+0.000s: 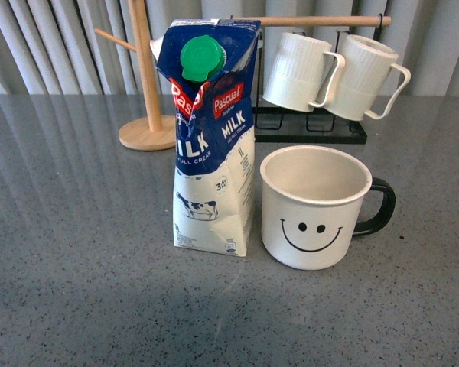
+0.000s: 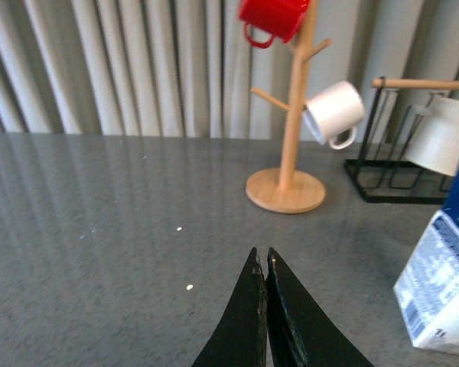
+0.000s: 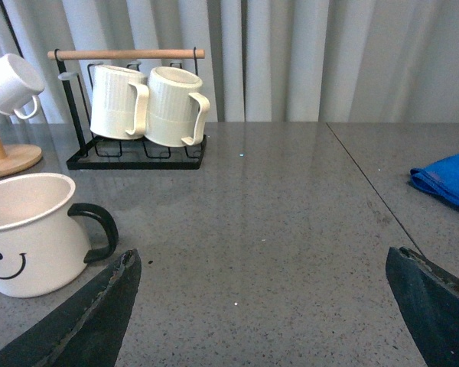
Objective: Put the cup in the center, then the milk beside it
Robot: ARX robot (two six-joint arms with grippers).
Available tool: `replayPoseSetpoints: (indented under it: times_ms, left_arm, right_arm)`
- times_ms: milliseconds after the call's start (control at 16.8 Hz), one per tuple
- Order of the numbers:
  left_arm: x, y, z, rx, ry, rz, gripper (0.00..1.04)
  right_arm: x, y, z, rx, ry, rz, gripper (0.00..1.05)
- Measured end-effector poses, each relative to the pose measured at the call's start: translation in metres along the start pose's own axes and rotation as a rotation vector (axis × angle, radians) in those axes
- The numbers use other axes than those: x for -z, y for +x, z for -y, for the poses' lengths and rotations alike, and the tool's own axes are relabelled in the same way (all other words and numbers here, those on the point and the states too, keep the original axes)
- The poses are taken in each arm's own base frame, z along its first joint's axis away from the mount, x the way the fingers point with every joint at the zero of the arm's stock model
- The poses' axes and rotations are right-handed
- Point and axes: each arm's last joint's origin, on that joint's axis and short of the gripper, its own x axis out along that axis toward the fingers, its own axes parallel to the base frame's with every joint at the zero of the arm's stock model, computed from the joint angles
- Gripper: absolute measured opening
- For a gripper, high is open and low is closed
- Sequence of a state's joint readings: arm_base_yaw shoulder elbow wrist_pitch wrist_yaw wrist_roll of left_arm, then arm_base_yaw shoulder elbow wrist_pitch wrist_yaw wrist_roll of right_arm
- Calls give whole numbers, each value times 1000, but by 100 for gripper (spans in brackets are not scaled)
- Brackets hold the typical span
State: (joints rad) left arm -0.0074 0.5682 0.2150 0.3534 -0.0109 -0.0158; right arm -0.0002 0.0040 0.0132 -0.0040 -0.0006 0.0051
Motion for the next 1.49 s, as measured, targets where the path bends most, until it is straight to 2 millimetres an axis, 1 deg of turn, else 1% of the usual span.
replayPoseSetpoints:
  times_ms: [60, 358, 596, 834, 894, 1132, 1252, 1311, 1371, 1490]
  left_arm:
    - [5, -2, -2, -17, 0, -6, 1]
    - [25, -16, -1, 5, 0, -4, 1]
    - [35, -24, -1, 5, 1, -5, 1]
    - [41, -31, -1, 5, 1, 10, 1]
    - [47, -33, -2, 4, 1, 4, 1]
    - [46, -37, -2, 5, 1, 14, 1]
    - [53, -45, -2, 6, 2, -44, 1]
    - [47, -47, -2, 7, 2, 24, 1]
    - [51, -47, -2, 6, 2, -9, 1]
    - [49, -47, -2, 4, 2, 5, 1]
  right_arm:
    - [0, 0, 0, 0, 0, -1, 98]
    - [0, 0, 0, 0, 0, -1, 98]
    - [0, 0, 0, 0, 0, 0, 98]
    - [0, 0, 0, 0, 0, 0, 98]
    - [0, 0, 0, 0, 0, 0, 98]
    - [0, 0, 0, 0, 0, 0, 98]
    - [0, 0, 0, 0, 0, 0, 98]
    - [0, 0, 0, 0, 0, -1, 98]
    - [0, 0, 0, 0, 0, 1, 98]
    - [0, 0, 0, 0, 0, -1, 98]
